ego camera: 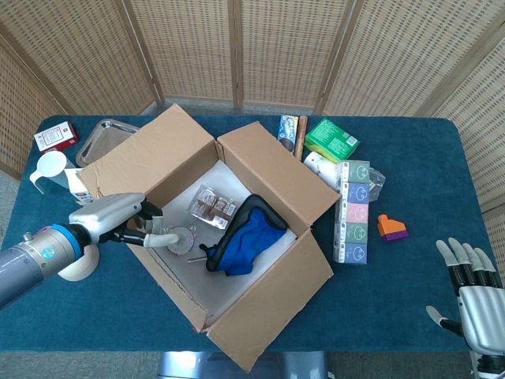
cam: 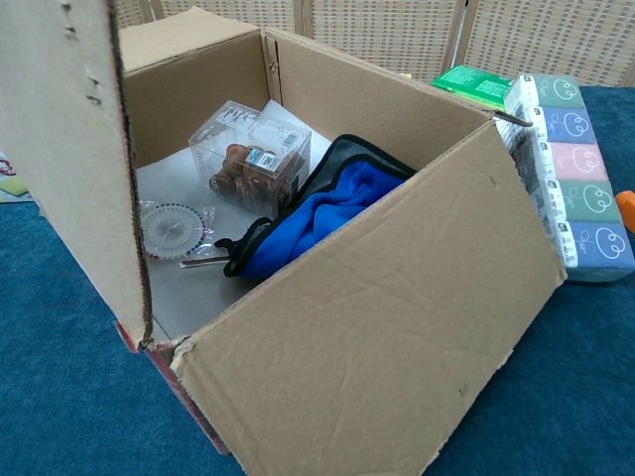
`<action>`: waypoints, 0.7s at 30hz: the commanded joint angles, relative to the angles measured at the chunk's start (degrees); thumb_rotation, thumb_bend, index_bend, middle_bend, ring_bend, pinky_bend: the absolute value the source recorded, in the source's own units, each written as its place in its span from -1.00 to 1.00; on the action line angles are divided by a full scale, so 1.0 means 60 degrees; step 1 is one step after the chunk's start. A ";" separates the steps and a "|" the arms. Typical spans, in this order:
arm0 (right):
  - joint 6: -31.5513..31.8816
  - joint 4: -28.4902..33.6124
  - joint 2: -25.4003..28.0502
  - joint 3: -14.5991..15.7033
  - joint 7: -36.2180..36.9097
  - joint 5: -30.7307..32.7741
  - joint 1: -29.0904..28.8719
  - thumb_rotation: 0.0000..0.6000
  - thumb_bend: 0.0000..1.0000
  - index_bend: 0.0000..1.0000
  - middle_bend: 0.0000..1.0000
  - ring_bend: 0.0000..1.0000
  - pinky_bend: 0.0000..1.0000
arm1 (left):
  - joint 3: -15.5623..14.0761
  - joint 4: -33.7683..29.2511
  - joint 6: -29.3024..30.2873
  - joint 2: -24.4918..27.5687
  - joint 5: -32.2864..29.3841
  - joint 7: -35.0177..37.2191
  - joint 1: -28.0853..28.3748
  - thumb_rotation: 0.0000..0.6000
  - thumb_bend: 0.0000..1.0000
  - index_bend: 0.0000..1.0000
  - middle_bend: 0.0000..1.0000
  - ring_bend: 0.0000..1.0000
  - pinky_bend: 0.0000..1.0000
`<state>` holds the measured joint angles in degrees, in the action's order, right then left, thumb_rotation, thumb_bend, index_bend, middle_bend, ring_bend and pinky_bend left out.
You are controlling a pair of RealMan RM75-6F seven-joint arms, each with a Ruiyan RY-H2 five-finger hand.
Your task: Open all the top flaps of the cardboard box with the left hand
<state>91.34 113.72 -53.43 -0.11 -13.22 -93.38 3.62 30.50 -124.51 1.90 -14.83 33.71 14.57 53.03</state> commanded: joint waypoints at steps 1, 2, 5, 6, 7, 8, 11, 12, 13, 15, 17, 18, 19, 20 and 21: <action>-0.0010 0.0003 0.0002 0.0001 0.0002 0.0004 -0.0002 1.00 -1.00 -1.00 -1.00 -1.00 -1.00 | 0.0569 0.0048 -0.0317 0.0263 0.0288 0.0351 -0.0533 -0.32 -1.00 0.21 0.34 -0.13 -0.26; -0.0011 0.0003 0.0003 0.0000 0.0002 0.0004 -0.0003 1.00 -1.00 -1.00 -1.00 -1.00 -1.00 | 0.0662 0.0048 -0.0358 0.0284 0.0322 0.0392 -0.0622 -0.34 -1.00 0.21 0.35 -0.13 -0.26; 0.0004 0.0008 0.0005 0.0003 -0.0005 -0.0013 0.0006 1.00 -1.00 -1.00 -1.00 -1.00 -1.00 | 0.1154 0.0061 -0.0693 0.0380 0.0456 0.0569 -0.1112 -0.33 -1.00 0.21 0.35 -0.13 -0.26; 0.0010 0.0009 0.0004 0.0003 -0.0006 -0.0015 0.0009 1.00 -1.00 -1.00 -1.00 -1.00 -1.00 | 0.1280 0.0071 -0.0797 0.0398 0.0486 0.0588 -0.1247 -0.32 -1.00 0.21 0.35 -0.13 -0.26; 0.0008 0.0010 0.0003 0.0002 -0.0010 -0.0013 0.0009 1.00 -1.00 -1.00 -1.00 -1.00 -1.00 | 0.1447 0.0083 -0.0926 0.0416 0.0529 0.0587 -0.1418 -0.33 -1.00 0.21 0.35 -0.13 -0.25; 0.0005 0.0011 0.0004 0.0004 -0.0011 -0.0011 0.0010 1.00 -1.00 -1.00 -1.00 -1.00 -1.00 | 0.1571 0.0090 -0.1005 0.0424 0.0555 0.0579 -0.1543 -0.33 -1.00 0.21 0.35 -0.13 -0.25; 0.0003 0.0017 0.0003 0.0002 -0.0022 -0.0008 0.0010 1.00 -1.00 -1.00 -1.00 -1.00 -1.00 | 0.1943 0.0084 -0.1212 0.0415 0.0595 0.0520 -0.1904 -0.32 -1.00 0.21 0.35 -0.13 -0.24; 0.0007 0.0020 0.0002 0.0002 -0.0025 -0.0011 0.0012 1.00 -1.00 -1.00 -1.00 -1.00 -1.00 | 0.2114 0.0075 -0.1288 0.0402 0.0593 0.0486 -0.2064 -0.32 -1.00 0.21 0.34 -0.13 -0.23; 0.0011 0.0023 0.0004 0.0003 -0.0023 -0.0011 0.0016 1.00 -1.00 -1.00 -1.00 -1.00 -1.00 | 0.2288 0.0059 -0.1373 0.0391 0.0588 0.0436 -0.2230 -0.32 -1.00 0.21 0.34 -0.13 -0.23; 0.0012 0.0026 0.0005 0.0000 -0.0024 -0.0010 0.0016 1.00 -1.00 -1.00 -1.00 -1.00 -1.00 | 0.2514 0.0054 -0.1476 0.0385 0.0555 0.0378 -0.2437 -0.34 -1.00 0.21 0.34 -0.13 -0.23; 0.0011 0.0030 0.0007 0.0000 -0.0020 -0.0006 0.0017 1.00 -1.00 -1.00 -1.00 -1.00 -1.00 | 0.2795 0.0052 -0.1590 0.0378 0.0491 0.0298 -0.2691 -0.33 -1.00 0.21 0.34 -0.13 -0.22; 0.0010 0.0031 0.0011 0.0000 -0.0013 -0.0004 0.0018 1.00 -1.00 -1.00 -1.00 -1.00 -1.00 | 0.2938 0.0044 -0.1656 0.0379 0.0459 0.0245 -0.2824 -0.32 -1.00 0.21 0.34 -0.13 -0.22; 0.0009 0.0033 0.0014 -0.0001 -0.0006 -0.0001 0.0018 1.00 -1.00 -1.00 -1.00 -1.00 -1.00 | 0.3078 0.0032 -0.1728 0.0386 0.0433 0.0175 -0.2962 -0.32 -1.00 0.21 0.34 -0.13 -0.22; 0.0009 0.0033 0.0017 -0.0002 -0.0002 0.0000 0.0017 1.00 -1.00 -1.00 -1.00 -1.00 -1.00 | 0.3168 0.0022 -0.1781 0.0392 0.0419 0.0121 -0.3055 -0.32 -1.00 0.21 0.34 -0.13 -0.22; 0.0007 0.0036 0.0022 -0.0002 0.0006 0.0000 0.0016 1.00 -1.00 -1.00 -1.00 -1.00 -1.00 | 0.3300 0.0008 -0.1860 0.0403 0.0398 0.0033 -0.3195 -0.33 -1.00 0.21 0.34 -0.13 -0.22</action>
<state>91.38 113.93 -53.30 -0.13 -13.18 -93.37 3.72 49.44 -124.33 -8.58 -12.48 36.38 15.42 34.70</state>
